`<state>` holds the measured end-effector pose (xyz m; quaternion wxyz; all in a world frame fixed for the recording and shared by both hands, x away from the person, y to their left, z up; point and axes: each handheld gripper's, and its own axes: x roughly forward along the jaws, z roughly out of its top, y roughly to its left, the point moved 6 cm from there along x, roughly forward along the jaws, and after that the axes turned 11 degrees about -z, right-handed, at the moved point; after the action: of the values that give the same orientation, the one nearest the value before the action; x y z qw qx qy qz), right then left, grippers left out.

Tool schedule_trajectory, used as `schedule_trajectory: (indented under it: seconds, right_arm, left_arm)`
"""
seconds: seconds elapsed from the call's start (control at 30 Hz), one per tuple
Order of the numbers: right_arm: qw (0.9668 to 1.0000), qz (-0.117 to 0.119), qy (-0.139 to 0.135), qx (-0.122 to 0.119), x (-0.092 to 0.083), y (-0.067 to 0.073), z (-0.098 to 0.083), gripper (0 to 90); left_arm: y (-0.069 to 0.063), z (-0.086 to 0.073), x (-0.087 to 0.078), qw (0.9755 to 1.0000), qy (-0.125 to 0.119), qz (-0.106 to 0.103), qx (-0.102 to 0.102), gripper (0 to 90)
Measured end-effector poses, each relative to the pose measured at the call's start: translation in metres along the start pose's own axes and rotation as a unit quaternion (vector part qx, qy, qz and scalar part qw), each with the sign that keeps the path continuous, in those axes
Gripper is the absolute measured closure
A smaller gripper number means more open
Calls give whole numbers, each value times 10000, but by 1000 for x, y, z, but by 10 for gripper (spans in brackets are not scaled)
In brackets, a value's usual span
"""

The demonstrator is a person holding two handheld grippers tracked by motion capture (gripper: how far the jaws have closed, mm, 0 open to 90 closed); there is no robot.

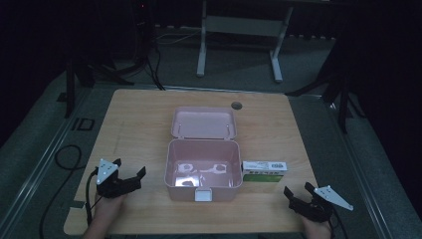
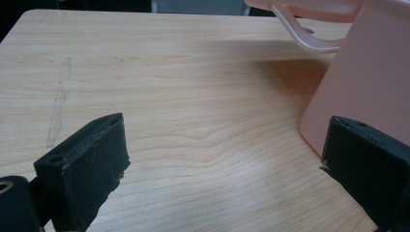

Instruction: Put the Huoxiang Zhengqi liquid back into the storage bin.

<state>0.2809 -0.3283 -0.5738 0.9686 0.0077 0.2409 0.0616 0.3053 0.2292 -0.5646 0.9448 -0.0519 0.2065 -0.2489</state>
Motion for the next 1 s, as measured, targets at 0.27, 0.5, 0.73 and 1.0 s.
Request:
schedule_trajectory:
  seconds: [0.27, 0.5, 0.73, 1.0]
  right_arm:
    - [9999, -63, 112, -28, 2, 0, -2, 121]
    - [9998, -106, 162, -112, 3, 1, -3, 121]
    - [9993, -125, 306, -200, 2, 2, -2, 121]
    - [9910, -170, 1251, -443, 10, 0, 2, 113]
  left_arm:
    - [0, 0, 0, 10000, -11, 0, -14, 30]
    - [0, 0, 0, 10000, -7, 7, -23, 30]
    - [0, 0, 0, 10000, 2, 4, -24, 30]
    - [3, 1, 0, 9999, -42, 12, -99, 30]
